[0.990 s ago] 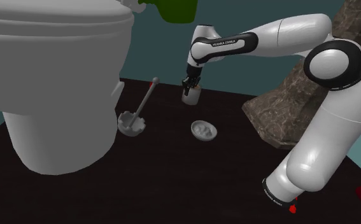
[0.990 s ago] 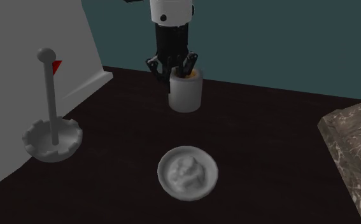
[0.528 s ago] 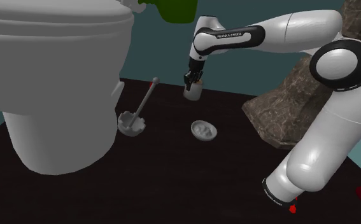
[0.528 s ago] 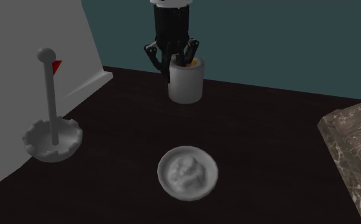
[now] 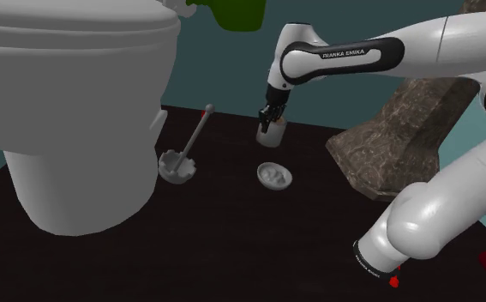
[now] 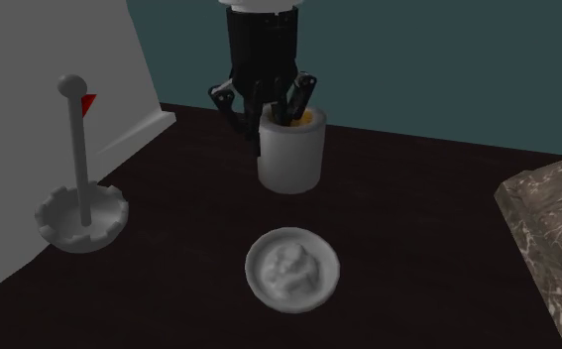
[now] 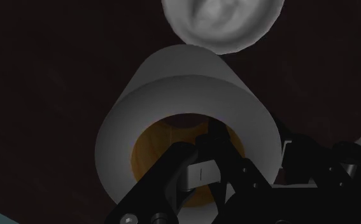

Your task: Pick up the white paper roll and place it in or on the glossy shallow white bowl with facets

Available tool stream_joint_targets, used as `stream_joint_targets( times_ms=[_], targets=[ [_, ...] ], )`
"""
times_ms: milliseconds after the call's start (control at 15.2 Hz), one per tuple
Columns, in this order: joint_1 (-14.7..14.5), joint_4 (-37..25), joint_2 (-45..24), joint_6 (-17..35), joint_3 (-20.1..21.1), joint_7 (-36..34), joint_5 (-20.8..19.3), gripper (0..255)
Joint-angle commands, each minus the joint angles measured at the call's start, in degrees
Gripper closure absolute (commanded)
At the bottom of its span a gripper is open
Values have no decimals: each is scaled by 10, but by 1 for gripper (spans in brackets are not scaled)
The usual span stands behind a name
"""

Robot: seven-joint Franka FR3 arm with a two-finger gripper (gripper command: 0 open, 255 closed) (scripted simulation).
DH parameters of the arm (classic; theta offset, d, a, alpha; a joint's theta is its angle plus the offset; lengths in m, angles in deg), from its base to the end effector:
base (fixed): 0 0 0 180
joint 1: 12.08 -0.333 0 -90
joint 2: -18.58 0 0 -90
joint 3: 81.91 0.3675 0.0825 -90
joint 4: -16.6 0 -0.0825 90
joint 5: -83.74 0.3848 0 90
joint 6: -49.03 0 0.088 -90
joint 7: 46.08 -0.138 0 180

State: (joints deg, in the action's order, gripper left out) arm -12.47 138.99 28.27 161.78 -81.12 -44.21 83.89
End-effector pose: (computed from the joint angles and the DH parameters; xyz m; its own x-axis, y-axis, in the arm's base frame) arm 0.4943 0.0107 0.4988 0.9986 0.0520 0.0009 0.0520 -0.9986 -0.0001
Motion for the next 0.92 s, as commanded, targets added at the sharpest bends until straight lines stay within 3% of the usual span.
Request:
stream_joint_targets(
  times_ms=[0,396,858],
  targets=[
    [-4,40,45,-5,5,-9,2,255],
    [-23,143,173,-29,30,-44,16,255],
    [-24,185,167,19,32,-45,18,255]
  ],
)
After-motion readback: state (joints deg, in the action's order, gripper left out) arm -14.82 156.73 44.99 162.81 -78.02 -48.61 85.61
